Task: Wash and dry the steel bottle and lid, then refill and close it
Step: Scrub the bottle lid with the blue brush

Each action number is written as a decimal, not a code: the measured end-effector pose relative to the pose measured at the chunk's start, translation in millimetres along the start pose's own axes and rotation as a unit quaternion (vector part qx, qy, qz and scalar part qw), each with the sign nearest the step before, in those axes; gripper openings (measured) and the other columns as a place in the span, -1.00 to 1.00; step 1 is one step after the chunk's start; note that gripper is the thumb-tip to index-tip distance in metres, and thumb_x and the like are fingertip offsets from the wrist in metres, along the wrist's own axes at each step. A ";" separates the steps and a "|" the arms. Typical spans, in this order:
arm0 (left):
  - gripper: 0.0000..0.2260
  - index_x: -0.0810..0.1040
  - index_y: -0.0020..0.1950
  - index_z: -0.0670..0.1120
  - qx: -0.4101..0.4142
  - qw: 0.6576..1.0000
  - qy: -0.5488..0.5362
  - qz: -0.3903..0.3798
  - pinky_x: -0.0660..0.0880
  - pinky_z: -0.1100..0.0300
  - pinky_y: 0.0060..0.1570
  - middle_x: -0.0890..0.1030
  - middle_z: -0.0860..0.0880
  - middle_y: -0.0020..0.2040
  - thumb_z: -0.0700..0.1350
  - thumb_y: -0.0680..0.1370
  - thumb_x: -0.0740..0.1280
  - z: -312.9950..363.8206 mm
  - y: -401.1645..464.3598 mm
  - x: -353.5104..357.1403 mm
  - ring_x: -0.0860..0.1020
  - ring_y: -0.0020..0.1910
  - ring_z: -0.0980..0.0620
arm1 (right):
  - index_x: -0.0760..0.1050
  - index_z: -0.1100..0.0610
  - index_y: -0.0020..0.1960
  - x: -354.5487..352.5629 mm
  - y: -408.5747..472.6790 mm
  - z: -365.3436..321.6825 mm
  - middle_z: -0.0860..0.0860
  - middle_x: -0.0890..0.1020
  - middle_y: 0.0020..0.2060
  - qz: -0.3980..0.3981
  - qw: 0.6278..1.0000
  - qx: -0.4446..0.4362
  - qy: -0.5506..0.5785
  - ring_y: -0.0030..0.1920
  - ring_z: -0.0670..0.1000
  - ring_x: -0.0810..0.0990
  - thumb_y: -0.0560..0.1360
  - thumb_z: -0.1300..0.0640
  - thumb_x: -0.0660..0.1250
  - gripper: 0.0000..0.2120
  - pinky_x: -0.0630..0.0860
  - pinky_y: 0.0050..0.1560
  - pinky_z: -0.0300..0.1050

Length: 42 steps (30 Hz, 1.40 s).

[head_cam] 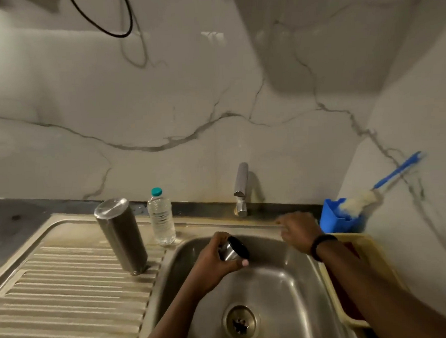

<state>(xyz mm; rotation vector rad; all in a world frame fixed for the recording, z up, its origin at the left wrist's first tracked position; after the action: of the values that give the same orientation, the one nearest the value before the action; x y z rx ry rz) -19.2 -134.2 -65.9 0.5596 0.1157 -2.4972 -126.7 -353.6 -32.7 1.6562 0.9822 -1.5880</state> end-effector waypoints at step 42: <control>-0.68 0.40 0.27 0.00 -0.066 0.909 -0.405 0.078 0.59 0.03 -0.12 0.63 -0.12 0.18 0.03 0.55 0.30 3.9 13.9 12.2 0.66 0.10 -0.10 | 0.15 -0.37 0.45 -109.0 -25.5 -30.5 -0.07 0.56 0.12 -0.007 0.970 -0.234 -0.065 0.12 -0.02 0.52 0.51 -0.19 0.25 -0.45 0.37 0.02 -0.13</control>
<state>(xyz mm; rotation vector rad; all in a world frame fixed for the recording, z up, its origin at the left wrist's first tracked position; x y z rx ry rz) -22.1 -152.8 -66.9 -0.5236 -0.0797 -2.3368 -131.8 -323.8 79.3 1.2079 1.1902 -1.3234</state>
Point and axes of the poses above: each hand's wrist, its own y-axis towards the middle knuckle, its own x-axis out of the palm, z = x × y, the point moved 4 cm from there along y, towards the middle knuckle
